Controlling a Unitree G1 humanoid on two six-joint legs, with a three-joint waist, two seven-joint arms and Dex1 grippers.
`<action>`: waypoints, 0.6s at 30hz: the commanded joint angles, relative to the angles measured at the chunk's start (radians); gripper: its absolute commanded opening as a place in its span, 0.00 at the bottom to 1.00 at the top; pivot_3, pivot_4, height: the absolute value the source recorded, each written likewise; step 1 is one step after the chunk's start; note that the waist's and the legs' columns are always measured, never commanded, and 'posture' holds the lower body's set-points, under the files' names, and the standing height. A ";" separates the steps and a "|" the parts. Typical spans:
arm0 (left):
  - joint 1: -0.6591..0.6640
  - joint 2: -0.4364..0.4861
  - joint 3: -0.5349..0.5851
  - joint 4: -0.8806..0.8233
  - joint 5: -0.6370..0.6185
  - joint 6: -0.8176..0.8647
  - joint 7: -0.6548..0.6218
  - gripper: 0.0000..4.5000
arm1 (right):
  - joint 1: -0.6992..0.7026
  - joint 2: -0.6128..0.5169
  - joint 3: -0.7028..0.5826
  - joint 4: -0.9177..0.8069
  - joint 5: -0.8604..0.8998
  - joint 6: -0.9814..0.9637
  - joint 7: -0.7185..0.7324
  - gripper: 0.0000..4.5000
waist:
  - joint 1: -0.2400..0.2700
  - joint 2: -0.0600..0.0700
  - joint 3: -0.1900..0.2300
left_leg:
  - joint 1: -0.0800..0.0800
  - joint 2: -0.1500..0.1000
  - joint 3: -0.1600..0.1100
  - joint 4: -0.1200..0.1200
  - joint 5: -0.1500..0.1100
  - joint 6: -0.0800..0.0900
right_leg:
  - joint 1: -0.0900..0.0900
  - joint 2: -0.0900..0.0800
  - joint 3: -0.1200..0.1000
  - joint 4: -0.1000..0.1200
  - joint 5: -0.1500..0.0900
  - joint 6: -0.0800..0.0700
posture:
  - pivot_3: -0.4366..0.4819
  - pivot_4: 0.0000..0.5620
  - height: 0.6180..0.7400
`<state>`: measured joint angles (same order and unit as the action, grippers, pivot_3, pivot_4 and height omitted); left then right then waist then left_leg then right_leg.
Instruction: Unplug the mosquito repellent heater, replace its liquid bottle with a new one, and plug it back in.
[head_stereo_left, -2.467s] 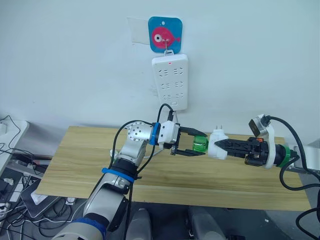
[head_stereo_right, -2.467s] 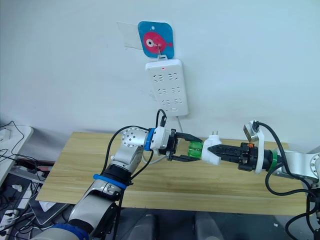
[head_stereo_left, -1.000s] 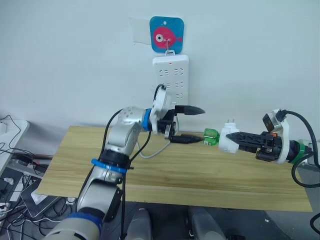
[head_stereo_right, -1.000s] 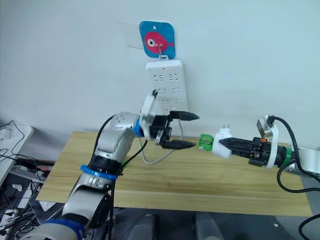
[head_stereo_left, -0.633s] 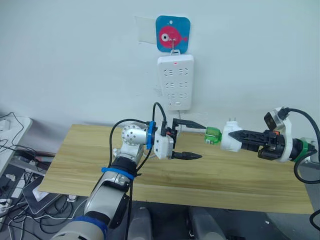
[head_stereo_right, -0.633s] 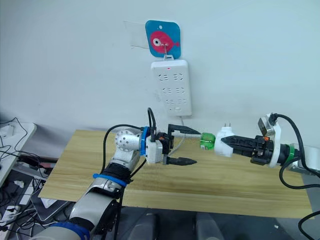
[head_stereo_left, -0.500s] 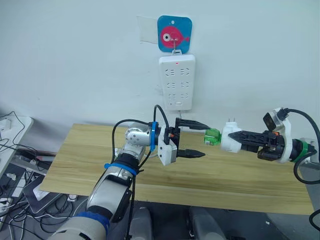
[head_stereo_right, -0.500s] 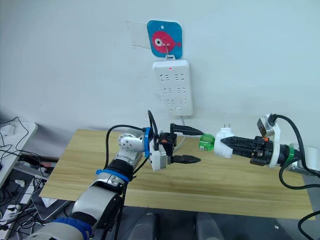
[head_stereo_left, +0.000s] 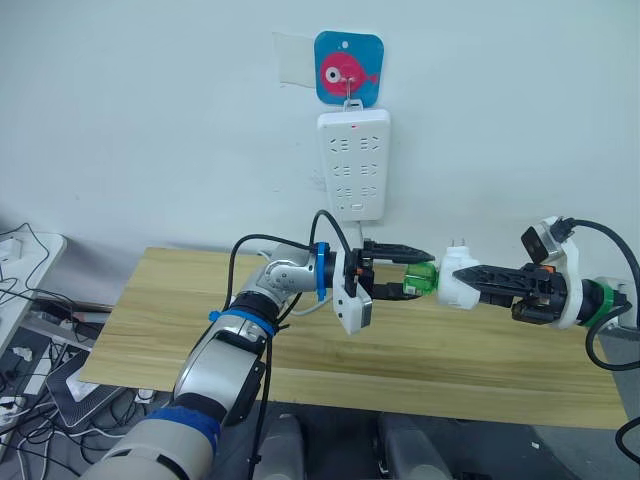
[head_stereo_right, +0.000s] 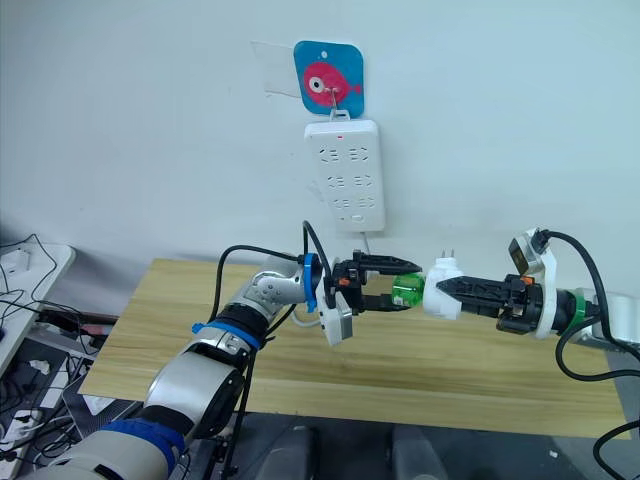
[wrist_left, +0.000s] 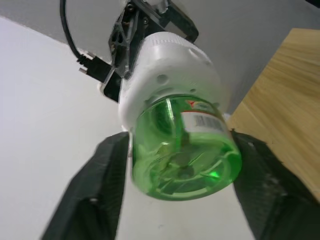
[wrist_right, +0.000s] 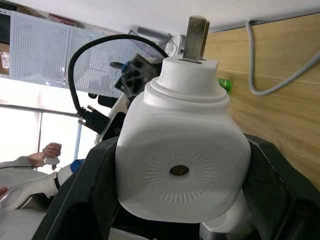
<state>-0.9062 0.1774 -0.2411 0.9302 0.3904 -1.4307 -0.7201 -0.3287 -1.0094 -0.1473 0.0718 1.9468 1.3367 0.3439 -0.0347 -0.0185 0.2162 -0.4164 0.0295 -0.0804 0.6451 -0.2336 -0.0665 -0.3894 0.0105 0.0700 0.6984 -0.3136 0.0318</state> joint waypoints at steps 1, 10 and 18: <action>-0.022 0.019 -0.039 0.001 -0.001 -0.014 0.067 0.50 | -0.017 -0.008 -0.035 -0.021 0.025 -0.004 0.012 0.67 | 0.000 0.000 0.000 | 0.000 0.000 0.000 0.000 0.000 0.000 | 0.000 0.000 0.000 0.000 0.000 0.000 | 0.41 0.29 1.00; 0.110 0.135 -0.182 -0.560 -0.936 1.675 -0.650 0.50 | -0.033 -0.036 -0.021 -0.032 0.010 -0.004 0.007 0.67 | -0.020 0.002 -0.001 | -0.001 0.001 -0.003 0.000 0.000 0.000 | 0.000 -0.001 -0.003 0.001 0.000 0.000 | 0.42 0.29 1.00; -0.043 0.167 -0.048 -0.550 -1.335 2.685 -0.649 0.50 | -0.033 -0.050 0.004 -0.093 -0.016 0.008 0.049 0.67 | -0.053 0.004 -0.001 | 0.002 0.001 -0.007 0.002 0.001 0.001 | 0.002 0.002 -0.006 0.006 -0.002 0.001 | 0.41 0.29 1.00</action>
<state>-0.9180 0.3539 -0.3640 0.3555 -0.8607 1.1298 -1.3551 -0.3655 -1.0364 -0.1175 -0.0313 1.9379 1.3510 0.3907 -0.0872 -0.0149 0.2153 -0.4148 0.0305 -0.0872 0.6468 -0.2324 -0.0654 -0.3879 0.0125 0.0639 0.7039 -0.3153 0.0325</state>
